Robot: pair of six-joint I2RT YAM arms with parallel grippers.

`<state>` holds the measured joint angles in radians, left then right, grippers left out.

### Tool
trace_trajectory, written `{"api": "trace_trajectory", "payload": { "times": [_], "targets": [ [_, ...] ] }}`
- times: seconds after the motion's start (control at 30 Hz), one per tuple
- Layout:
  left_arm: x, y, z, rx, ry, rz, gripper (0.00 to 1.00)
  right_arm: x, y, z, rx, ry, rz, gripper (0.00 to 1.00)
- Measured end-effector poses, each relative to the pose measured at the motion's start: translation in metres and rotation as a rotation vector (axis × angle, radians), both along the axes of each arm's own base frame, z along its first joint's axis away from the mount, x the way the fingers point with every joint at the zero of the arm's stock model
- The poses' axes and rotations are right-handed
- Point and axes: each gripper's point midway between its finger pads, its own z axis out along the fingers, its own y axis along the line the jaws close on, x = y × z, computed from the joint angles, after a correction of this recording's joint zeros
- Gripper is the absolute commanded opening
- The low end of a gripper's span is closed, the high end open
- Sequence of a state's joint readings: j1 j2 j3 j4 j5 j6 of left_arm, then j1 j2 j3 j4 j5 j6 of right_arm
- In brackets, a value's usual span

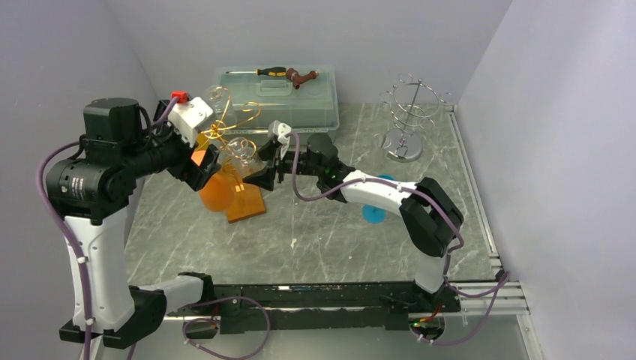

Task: Place the wine glass upside down on the wine glass rack
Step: Turn the wine glass upside down at the wine rack.

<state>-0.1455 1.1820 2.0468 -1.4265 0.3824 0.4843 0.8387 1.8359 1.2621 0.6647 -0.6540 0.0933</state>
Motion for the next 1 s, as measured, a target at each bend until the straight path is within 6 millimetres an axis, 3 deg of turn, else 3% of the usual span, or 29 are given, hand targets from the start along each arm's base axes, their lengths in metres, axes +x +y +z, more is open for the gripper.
{"api": "trace_trajectory", "payload": {
  "times": [0.6,1.0],
  "targets": [
    [0.008,0.009,-0.009,0.032,0.022,0.053,0.99,0.003,-0.01,0.004,0.103,-0.062,-0.078,0.0],
    [0.018,0.018,-0.015,0.06,0.027,0.106,0.98,0.01,0.001,0.002,0.132,-0.102,-0.08,0.0]
  ]
}}
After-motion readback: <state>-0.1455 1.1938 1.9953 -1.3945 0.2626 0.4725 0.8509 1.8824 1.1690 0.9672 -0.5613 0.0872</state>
